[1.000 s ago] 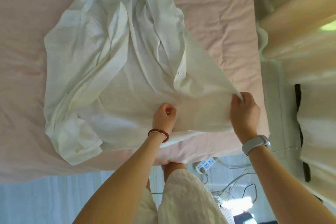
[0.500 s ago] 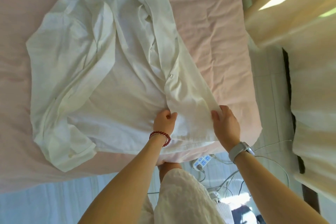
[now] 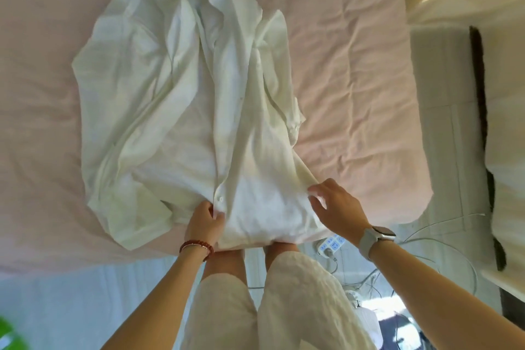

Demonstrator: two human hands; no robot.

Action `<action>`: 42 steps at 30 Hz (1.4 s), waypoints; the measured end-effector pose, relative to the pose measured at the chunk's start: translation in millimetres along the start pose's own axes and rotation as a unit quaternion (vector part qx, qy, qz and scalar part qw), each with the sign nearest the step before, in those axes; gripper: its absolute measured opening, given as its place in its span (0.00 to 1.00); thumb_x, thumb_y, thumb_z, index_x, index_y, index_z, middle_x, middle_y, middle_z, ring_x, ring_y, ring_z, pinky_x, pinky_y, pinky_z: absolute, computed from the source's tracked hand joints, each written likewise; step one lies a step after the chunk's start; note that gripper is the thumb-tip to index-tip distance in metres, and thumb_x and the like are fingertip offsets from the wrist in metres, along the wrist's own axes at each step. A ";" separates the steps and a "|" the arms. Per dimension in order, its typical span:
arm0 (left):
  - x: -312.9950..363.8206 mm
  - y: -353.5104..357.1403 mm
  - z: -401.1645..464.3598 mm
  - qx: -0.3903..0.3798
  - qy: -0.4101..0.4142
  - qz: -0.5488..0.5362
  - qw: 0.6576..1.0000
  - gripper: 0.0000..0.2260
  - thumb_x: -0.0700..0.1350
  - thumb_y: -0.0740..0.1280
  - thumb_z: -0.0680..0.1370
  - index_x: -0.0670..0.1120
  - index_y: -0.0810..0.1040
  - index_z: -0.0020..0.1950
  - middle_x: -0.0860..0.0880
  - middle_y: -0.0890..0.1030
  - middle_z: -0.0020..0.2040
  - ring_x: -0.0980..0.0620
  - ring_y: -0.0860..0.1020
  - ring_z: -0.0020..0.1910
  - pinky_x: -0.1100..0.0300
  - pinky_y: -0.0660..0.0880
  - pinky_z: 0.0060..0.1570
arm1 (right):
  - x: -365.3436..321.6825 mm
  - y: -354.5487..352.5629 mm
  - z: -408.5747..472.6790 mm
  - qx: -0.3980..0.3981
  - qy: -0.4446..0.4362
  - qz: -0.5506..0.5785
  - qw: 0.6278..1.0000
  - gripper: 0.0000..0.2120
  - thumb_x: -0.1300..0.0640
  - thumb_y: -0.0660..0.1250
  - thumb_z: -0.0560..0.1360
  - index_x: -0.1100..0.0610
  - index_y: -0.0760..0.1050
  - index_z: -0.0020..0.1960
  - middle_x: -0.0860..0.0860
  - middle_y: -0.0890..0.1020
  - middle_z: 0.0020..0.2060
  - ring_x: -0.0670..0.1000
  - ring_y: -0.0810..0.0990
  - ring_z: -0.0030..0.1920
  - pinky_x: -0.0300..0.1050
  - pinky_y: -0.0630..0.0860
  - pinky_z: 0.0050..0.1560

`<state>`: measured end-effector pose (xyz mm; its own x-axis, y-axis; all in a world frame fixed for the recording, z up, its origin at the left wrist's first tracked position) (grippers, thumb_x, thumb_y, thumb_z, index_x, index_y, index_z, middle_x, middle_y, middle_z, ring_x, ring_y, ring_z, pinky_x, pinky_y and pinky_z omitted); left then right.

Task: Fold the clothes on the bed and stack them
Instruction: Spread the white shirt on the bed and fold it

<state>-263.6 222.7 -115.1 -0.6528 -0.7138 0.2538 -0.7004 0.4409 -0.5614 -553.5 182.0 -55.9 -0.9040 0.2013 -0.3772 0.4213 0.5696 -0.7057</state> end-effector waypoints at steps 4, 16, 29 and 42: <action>37.1 -28.5 10.7 0.070 0.053 -0.082 0.993 0.04 0.43 0.66 0.74 0.47 0.71 0.42 0.47 0.76 0.38 0.50 0.74 0.35 0.60 0.67 0.33 | -14.0 -17.8 25.7 0.080 0.015 0.092 0.992 0.14 0.56 0.59 0.79 0.56 0.73 0.62 0.53 0.76 0.54 0.54 0.78 0.51 0.48 0.75 0.48; 181.5 -83.8 69.7 0.115 0.170 -0.099 0.974 0.24 0.48 0.65 0.76 0.44 0.65 0.70 0.44 0.65 0.68 0.43 0.67 0.64 0.53 0.67 0.62 | -30.7 -58.4 149.8 0.087 0.167 0.369 0.910 0.10 0.56 0.60 0.76 0.58 0.67 0.37 0.49 0.68 0.29 0.50 0.66 0.30 0.41 0.63 0.28; 334.7 -132.1 129.0 0.129 0.133 -0.181 0.966 0.39 0.57 0.68 0.72 0.41 0.55 0.75 0.43 0.62 0.73 0.42 0.63 0.70 0.47 0.64 0.68 | 59.4 -230.2 184.5 0.382 0.192 0.406 0.808 0.26 0.63 0.58 0.77 0.59 0.56 0.73 0.56 0.63 0.71 0.54 0.62 0.70 0.40 0.60 0.68; 356.7 -189.0 163.9 0.116 0.187 -0.259 0.940 0.08 0.37 0.59 0.75 0.42 0.71 0.36 0.45 0.70 0.35 0.49 0.69 0.35 0.61 0.67 0.40 | -86.5 -159.3 287.7 0.174 -0.060 -0.066 0.981 0.22 0.51 0.57 0.79 0.54 0.62 0.71 0.51 0.69 0.68 0.52 0.60 0.71 0.58 0.45 0.70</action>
<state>-316.7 -204.5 -47.6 -0.3269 -0.5399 0.7757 -0.8989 -0.0759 -0.4316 -521.5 -155.4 -83.3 -0.9463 0.0366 -0.3211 0.3185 0.2737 -0.9075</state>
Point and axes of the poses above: each hand's wrist, its own z-axis towards the middle knuckle, its own y-axis out of the palm, x = y × z, the point moved 8 cm from there along z, towards the middle knuckle
